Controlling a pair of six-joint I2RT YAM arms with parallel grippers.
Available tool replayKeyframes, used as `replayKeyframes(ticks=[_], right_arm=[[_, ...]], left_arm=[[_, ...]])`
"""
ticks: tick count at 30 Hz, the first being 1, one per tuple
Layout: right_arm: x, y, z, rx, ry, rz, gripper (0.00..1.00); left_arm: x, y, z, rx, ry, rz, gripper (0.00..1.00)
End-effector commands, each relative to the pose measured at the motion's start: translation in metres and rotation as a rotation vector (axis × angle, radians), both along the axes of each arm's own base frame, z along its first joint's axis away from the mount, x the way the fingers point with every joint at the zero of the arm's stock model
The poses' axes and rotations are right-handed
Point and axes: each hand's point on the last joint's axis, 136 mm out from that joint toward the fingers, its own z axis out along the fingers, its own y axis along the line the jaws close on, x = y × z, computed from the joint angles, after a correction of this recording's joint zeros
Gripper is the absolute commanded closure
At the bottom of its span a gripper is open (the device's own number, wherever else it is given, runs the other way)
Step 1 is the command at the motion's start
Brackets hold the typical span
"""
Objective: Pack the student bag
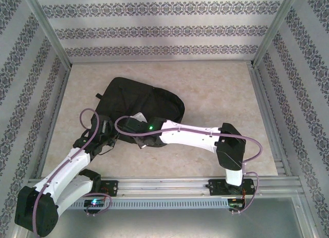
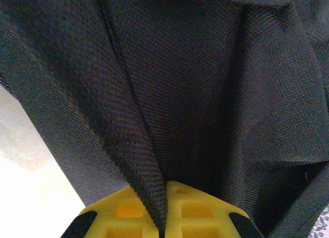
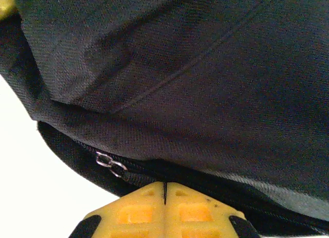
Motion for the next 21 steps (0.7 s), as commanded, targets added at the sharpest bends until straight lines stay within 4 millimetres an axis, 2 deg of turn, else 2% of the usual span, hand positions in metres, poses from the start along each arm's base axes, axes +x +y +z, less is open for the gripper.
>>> replayKeyframes(ticks=[1,8,21], right_arm=[[0.004,-0.035,0.008,-0.152,-0.058,-0.053,1.00],[0.004,-0.052,0.014,-0.169,-0.070,-0.063,1.00],[0.019,-0.124,0.023,-0.226,-0.099,-0.135,1.00]], left_arm=[[0.012,0.010,0.010,0.038,-0.072,0.041,1.00],[0.010,0.016,0.010,0.073,-0.070,0.045,1.00],[0.009,0.020,0.011,0.155,-0.037,0.009,1.00]])
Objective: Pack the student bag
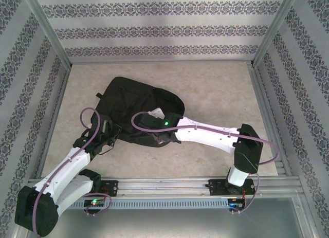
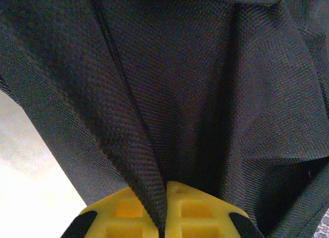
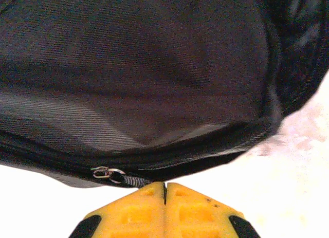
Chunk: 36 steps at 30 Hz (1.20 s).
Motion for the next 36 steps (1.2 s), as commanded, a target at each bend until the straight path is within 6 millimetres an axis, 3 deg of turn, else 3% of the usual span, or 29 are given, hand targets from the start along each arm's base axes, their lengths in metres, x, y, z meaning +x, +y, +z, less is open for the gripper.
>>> replayKeyframes(ticks=[1,5,9,11,13,15,17,19,22,24,29,32,36], right_arm=[[0.007,-0.039,0.006,-0.105,-0.040,-0.024,1.00],[0.009,-0.045,0.008,-0.090,-0.038,-0.014,1.00],[-0.009,-0.014,0.012,0.070,0.034,0.062,1.00],[-0.022,0.010,0.018,0.177,0.078,0.114,1.00],[-0.032,0.033,0.027,0.268,0.116,0.149,1.00],[-0.040,0.056,0.033,0.355,0.171,0.169,1.00],[-0.043,0.071,0.036,0.410,0.211,0.171,1.00],[-0.044,0.085,0.035,0.450,0.244,0.174,1.00],[-0.039,0.092,0.036,0.463,0.252,0.162,1.00],[-0.034,0.096,0.039,0.501,0.253,0.144,1.00],[-0.018,0.091,0.039,0.538,0.240,0.071,1.00],[-0.016,0.085,0.033,0.518,0.229,0.049,1.00],[-0.017,0.083,0.028,0.518,0.236,0.040,1.00]], left_arm=[[0.008,0.018,0.012,0.108,-0.031,0.033,1.00],[0.014,0.018,0.025,0.177,-0.035,-0.019,1.00],[0.033,0.002,0.038,0.228,-0.037,-0.161,1.00],[0.046,-0.011,0.038,0.235,-0.015,-0.243,0.88],[0.060,-0.024,0.040,0.234,-0.007,-0.313,0.61],[0.076,-0.035,0.046,0.243,-0.020,-0.386,0.45],[0.084,-0.038,0.055,0.257,-0.016,-0.420,0.40],[0.088,-0.038,0.077,0.286,-0.074,-0.437,0.38],[0.077,-0.032,0.097,0.285,-0.132,-0.429,0.35],[0.063,-0.036,0.100,0.228,-0.142,-0.434,0.33],[0.023,-0.054,0.087,0.007,-0.099,-0.448,0.33],[-0.002,-0.041,0.065,-0.036,-0.014,-0.340,0.34],[-0.024,-0.037,0.056,-0.100,0.045,-0.261,0.38]])
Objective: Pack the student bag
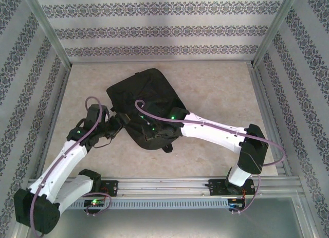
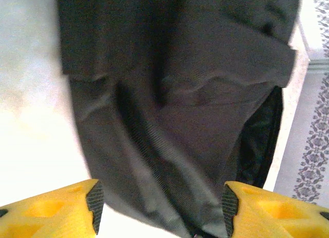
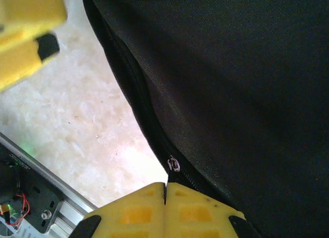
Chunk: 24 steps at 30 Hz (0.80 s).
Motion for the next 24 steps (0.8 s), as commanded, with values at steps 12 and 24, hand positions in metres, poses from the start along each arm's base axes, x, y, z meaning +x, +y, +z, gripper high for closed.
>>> replayKeyframes(ticks=[12,24], right_arm=[[0.000,0.001,0.005,0.058,-0.012,-0.025,1.00],[-0.004,0.002,0.004,0.063,-0.004,-0.025,1.00]], left_arm=[[-0.012,-0.029,-0.014,-0.143,0.095,0.035,0.50],[-0.005,-0.044,-0.036,-0.127,0.123,0.016,0.51]])
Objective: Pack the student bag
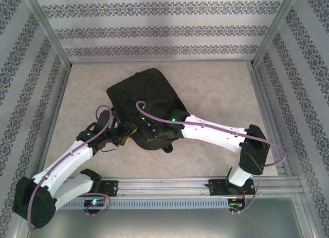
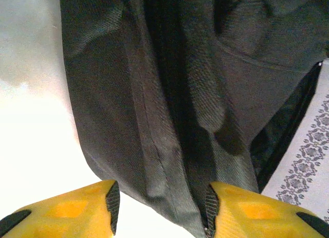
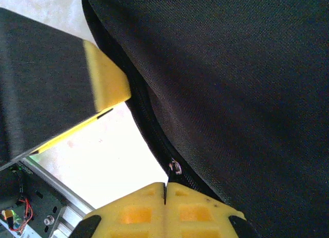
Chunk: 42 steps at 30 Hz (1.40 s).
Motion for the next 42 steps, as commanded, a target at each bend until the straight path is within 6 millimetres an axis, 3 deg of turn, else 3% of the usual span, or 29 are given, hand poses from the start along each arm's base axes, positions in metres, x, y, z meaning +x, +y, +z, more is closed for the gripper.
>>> replayKeyframes(ticks=[1,6,13,16,29,42], right_arm=[[-0.004,0.000,0.009,0.031,-0.004,-0.005,1.00],[-0.005,-0.005,0.002,-0.009,-0.009,-0.004,1.00],[-0.015,-0.013,-0.014,-0.101,-0.022,0.036,1.00],[-0.022,-0.016,-0.015,-0.145,-0.047,0.073,1.00],[-0.041,-0.056,-0.039,-0.281,-0.049,0.098,1.00],[-0.020,-0.106,-0.033,-0.334,-0.075,0.011,1.00]], left_arm=[[0.010,-0.008,0.000,-0.019,-0.020,0.004,0.51],[0.003,-0.010,-0.011,-0.012,0.023,-0.008,0.56],[-0.023,-0.003,-0.026,0.032,0.106,-0.053,0.91],[-0.027,-0.001,-0.030,0.042,0.116,-0.062,0.99],[-0.034,0.005,-0.028,0.026,0.154,-0.123,1.00],[-0.041,0.015,-0.025,0.058,0.158,-0.170,1.00]])
